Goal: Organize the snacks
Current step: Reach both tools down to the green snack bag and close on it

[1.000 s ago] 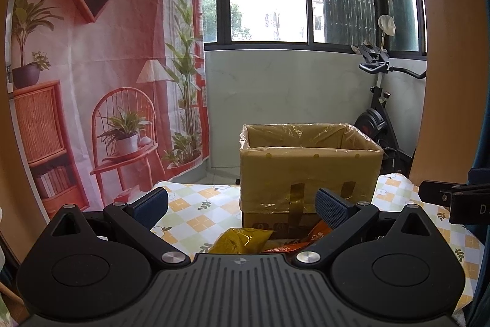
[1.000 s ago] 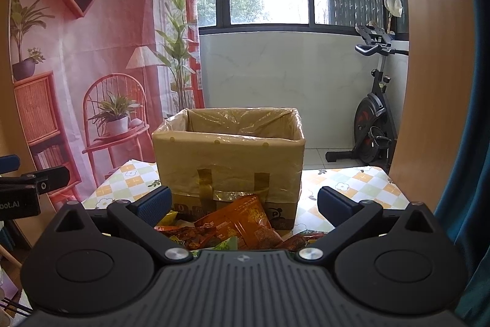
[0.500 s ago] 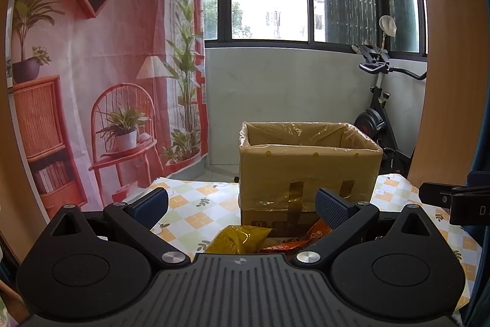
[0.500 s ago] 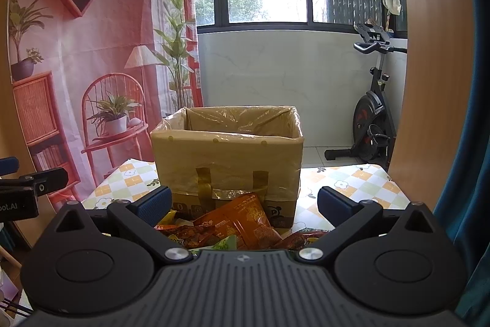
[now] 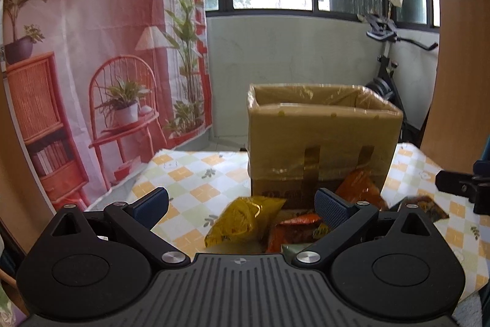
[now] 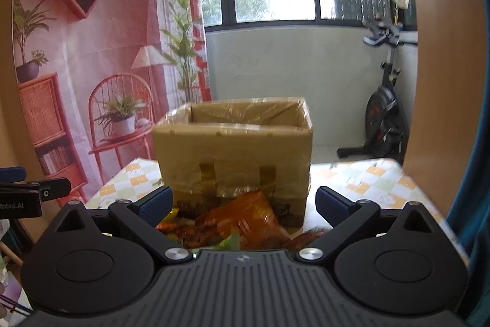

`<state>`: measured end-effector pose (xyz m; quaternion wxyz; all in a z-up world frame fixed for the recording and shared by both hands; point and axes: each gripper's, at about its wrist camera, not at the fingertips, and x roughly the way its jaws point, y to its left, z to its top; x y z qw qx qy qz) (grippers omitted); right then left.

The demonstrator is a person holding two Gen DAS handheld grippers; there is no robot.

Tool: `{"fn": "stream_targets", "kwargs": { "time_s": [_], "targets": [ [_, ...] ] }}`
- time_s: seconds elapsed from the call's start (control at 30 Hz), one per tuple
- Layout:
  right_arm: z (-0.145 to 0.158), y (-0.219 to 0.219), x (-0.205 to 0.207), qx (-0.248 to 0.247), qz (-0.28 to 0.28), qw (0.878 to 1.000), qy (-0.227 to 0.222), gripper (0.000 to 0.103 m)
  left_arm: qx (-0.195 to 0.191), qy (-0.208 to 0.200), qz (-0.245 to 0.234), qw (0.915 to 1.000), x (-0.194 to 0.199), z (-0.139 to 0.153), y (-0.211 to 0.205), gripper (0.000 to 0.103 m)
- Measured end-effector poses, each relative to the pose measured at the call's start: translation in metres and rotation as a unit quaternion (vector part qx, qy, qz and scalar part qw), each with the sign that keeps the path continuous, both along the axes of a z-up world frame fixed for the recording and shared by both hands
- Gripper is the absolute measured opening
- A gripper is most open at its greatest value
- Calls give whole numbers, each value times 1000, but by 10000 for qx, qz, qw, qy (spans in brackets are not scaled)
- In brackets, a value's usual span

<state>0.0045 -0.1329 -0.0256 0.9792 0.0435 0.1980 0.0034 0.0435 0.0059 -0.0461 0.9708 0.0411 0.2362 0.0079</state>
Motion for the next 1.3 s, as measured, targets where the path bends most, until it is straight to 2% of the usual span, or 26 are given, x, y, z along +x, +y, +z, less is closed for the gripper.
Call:
{"fn": "stream_targets", "kwargs": {
  "time_s": [0.13, 0.27, 0.4, 0.7, 0.83, 1.0, 1.13, 1.3],
  "targets": [
    [-29, 0, 16, 66, 208, 9991, 356, 95, -269, 238, -238, 9991, 15, -21, 9, 102],
    [-58, 7, 29, -80, 507, 9966, 646, 91, -530, 368, -392, 9971, 26, -50, 15, 98],
    [-83, 14, 43, -301, 798, 9924, 889, 89, -699, 823, -525, 9928, 38, -75, 12, 95],
    [-114, 24, 62, -541, 1349, 9833, 1094, 86, -763, 1249, -951, 9846, 44, -107, 2, 94],
    [-123, 27, 64, -551, 1607, 9781, 1200, 86, -779, 1443, -931, 9821, 48, -115, 2, 94],
    [-133, 27, 66, -319, 1795, 9748, 1282, 86, -1251, 1611, -1047, 9734, 56, -125, 10, 94],
    [-140, 25, 70, -193, 1855, 9727, 1378, 86, -1375, 1710, -1299, 9669, 70, -132, 9, 93],
    [-145, 24, 72, -94, 1822, 9732, 1404, 87, -1802, 1888, -1485, 9538, 81, -141, 13, 91]
  ]
}}
